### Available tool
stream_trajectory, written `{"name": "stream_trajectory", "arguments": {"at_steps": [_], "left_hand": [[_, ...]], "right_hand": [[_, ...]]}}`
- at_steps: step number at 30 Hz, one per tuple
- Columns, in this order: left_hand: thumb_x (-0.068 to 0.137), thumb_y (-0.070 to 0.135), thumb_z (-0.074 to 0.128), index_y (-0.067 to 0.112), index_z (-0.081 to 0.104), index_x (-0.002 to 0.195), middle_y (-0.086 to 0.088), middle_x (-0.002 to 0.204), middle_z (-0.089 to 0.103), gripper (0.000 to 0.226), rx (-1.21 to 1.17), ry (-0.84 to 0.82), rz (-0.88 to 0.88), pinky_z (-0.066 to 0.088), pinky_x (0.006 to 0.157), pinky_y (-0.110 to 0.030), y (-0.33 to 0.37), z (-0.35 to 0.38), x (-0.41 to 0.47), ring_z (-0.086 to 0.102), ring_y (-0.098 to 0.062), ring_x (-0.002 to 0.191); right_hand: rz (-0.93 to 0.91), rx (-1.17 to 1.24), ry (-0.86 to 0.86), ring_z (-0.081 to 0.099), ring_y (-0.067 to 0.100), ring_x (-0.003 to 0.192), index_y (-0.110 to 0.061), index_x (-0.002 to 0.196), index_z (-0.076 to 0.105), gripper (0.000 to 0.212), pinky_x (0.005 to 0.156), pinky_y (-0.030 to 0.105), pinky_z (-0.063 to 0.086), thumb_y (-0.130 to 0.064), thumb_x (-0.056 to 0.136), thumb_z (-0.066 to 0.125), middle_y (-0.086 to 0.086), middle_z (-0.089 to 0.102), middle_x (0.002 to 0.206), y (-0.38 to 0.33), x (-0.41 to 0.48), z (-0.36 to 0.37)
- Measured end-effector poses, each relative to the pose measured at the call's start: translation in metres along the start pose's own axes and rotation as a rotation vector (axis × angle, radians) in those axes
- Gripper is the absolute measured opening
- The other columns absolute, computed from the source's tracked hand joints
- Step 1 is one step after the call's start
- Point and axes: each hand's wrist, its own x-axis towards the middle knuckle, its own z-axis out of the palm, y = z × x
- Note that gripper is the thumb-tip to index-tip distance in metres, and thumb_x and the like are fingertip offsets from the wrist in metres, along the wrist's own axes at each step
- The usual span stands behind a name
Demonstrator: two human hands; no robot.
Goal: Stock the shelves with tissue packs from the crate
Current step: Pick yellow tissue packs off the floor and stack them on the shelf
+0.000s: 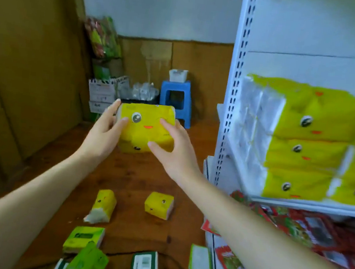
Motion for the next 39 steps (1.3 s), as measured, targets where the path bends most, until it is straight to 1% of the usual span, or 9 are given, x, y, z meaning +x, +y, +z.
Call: {"name": "stream_trajectory", "arguments": {"at_steps": [4,7,12,14,16,18,21,26,39], "left_hand": [[0.098,0.031,0.045,0.029,0.022,0.148,-0.001,0.1,0.058,0.054,0.052,-0.024,0.122,0.048,0.084,-0.044,0.073,0.02,0.019,0.06,-0.022,0.09],[0.094,0.04,0.046,0.027,0.021,0.148,-0.009,0.102,0.056,0.061,0.034,-0.034,0.197,0.046,0.093,-0.051,0.119,0.035,0.023,0.061,-0.033,0.099],[0.098,0.038,0.042,0.025,0.021,0.149,0.003,0.14,0.045,0.056,-0.035,-0.044,0.285,0.031,0.112,-0.037,0.189,0.072,0.017,0.044,-0.015,0.129],[0.099,0.036,0.039,0.024,0.018,0.15,0.015,0.118,0.054,0.056,-0.08,-0.117,0.298,0.038,0.107,-0.035,0.215,0.095,0.009,0.054,-0.015,0.117],[0.1,0.033,0.037,0.023,0.014,0.15,0.026,0.1,0.049,0.056,-0.08,-0.203,0.32,0.047,0.089,-0.015,0.233,0.118,0.0,0.06,-0.005,0.1],[0.1,0.032,0.035,0.022,0.012,0.15,0.019,0.109,0.054,0.056,-0.048,-0.295,0.347,0.046,0.074,-0.006,0.241,0.141,-0.006,0.06,0.003,0.09],[0.098,0.04,0.036,0.023,0.02,0.149,-0.001,0.144,0.042,0.056,0.167,-0.426,0.381,0.035,0.095,-0.02,0.245,0.175,-0.005,0.048,-0.015,0.123],[0.097,0.049,0.034,0.023,0.04,0.142,-0.004,0.148,0.039,0.052,0.757,-0.688,0.385,0.029,0.111,-0.034,0.224,0.216,0.0,0.036,-0.023,0.135],[0.094,0.057,0.029,0.035,0.035,0.143,0.004,0.15,0.034,0.054,0.884,-0.637,0.423,0.033,0.109,-0.039,0.218,0.217,-0.001,0.036,-0.021,0.135]], "right_hand": [[-0.054,-0.023,0.137,0.017,0.008,0.142,-0.028,0.14,0.039,0.056,0.103,0.015,0.018,-0.026,0.088,0.061,-0.001,0.022,0.154,-0.039,0.01,-0.063],[-0.085,-0.052,0.211,0.023,0.011,0.14,-0.025,0.138,0.041,0.054,0.107,0.021,0.021,-0.025,0.088,0.062,0.001,0.028,0.151,-0.065,0.013,-0.106],[-0.094,-0.02,0.322,0.037,0.012,0.132,-0.023,0.137,0.044,0.055,0.1,0.02,0.03,-0.024,0.086,0.064,-0.002,0.041,0.144,-0.094,0.012,-0.176],[-0.075,-0.002,0.368,0.039,0.012,0.129,-0.025,0.136,0.045,0.053,0.094,0.018,0.031,-0.025,0.086,0.063,-0.004,0.044,0.142,-0.095,0.005,-0.211],[-0.04,0.015,0.425,0.04,0.013,0.127,-0.026,0.134,0.047,0.052,0.097,0.021,0.035,-0.026,0.086,0.064,-0.004,0.046,0.14,-0.088,-0.004,-0.246],[0.012,0.035,0.488,0.042,0.015,0.126,-0.025,0.133,0.049,0.051,0.102,0.031,0.04,-0.027,0.085,0.066,-0.001,0.047,0.138,-0.076,-0.013,-0.275],[0.09,0.061,0.594,0.044,0.017,0.126,-0.021,0.133,0.05,0.053,0.105,0.038,0.04,-0.026,0.083,0.068,0.003,0.049,0.137,-0.049,-0.02,-0.314],[0.231,0.021,0.725,0.051,0.023,0.123,-0.015,0.132,0.052,0.056,0.104,0.039,0.041,-0.028,0.081,0.07,0.007,0.052,0.135,0.004,-0.02,-0.352],[0.372,-0.273,0.52,0.043,0.026,0.13,-0.011,0.136,0.046,0.057,0.107,0.032,0.034,-0.022,0.084,0.066,0.011,0.044,0.143,0.063,0.057,-0.362]]}}
